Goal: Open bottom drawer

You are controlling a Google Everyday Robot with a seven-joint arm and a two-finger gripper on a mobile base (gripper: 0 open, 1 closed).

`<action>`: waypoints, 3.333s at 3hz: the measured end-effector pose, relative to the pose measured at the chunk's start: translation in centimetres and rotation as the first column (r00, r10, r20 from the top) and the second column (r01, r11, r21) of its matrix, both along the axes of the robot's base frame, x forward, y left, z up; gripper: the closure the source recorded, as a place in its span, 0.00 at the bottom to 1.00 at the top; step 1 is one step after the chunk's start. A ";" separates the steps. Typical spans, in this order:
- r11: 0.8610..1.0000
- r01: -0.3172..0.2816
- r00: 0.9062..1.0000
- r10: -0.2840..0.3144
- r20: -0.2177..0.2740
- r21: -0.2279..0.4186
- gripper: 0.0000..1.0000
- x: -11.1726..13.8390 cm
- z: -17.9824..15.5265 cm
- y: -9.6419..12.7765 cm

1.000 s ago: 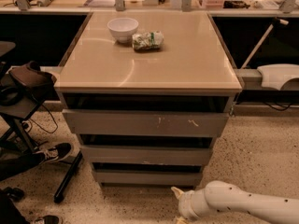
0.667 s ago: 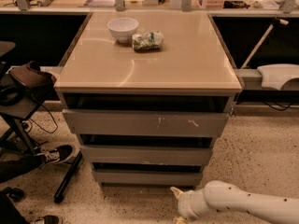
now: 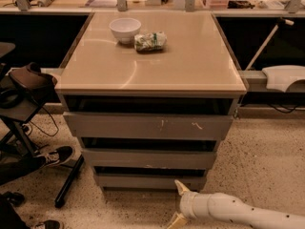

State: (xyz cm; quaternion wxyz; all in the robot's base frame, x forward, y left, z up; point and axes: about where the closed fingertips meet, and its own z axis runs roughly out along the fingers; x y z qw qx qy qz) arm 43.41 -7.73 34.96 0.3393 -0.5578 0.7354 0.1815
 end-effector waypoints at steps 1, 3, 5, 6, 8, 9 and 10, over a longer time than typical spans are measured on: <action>0.998 0.039 0.995 -0.035 0.097 -0.049 0.00 1.6 -0.2 -0.9; 0.994 0.106 0.985 -0.102 0.138 -0.025 0.00 4.0 -2.8 -0.7; 0.974 0.217 0.965 -0.224 0.139 0.064 0.00 9.6 -10.5 1.4; 0.969 0.239 0.959 -0.246 0.137 0.067 0.00 10.4 -11.4 0.9; 0.946 0.325 0.942 -0.325 0.082 0.013 0.00 14.5 -15.1 -0.7; 0.906 0.422 0.899 -0.414 0.143 -0.031 0.00 19.9 -15.8 -2.7; 0.898 0.439 0.891 -0.430 0.143 -0.033 0.00 20.3 -16.0 -2.6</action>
Offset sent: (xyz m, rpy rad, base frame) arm 0.0128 -0.0057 -0.0037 -0.0372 -0.0794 -0.0300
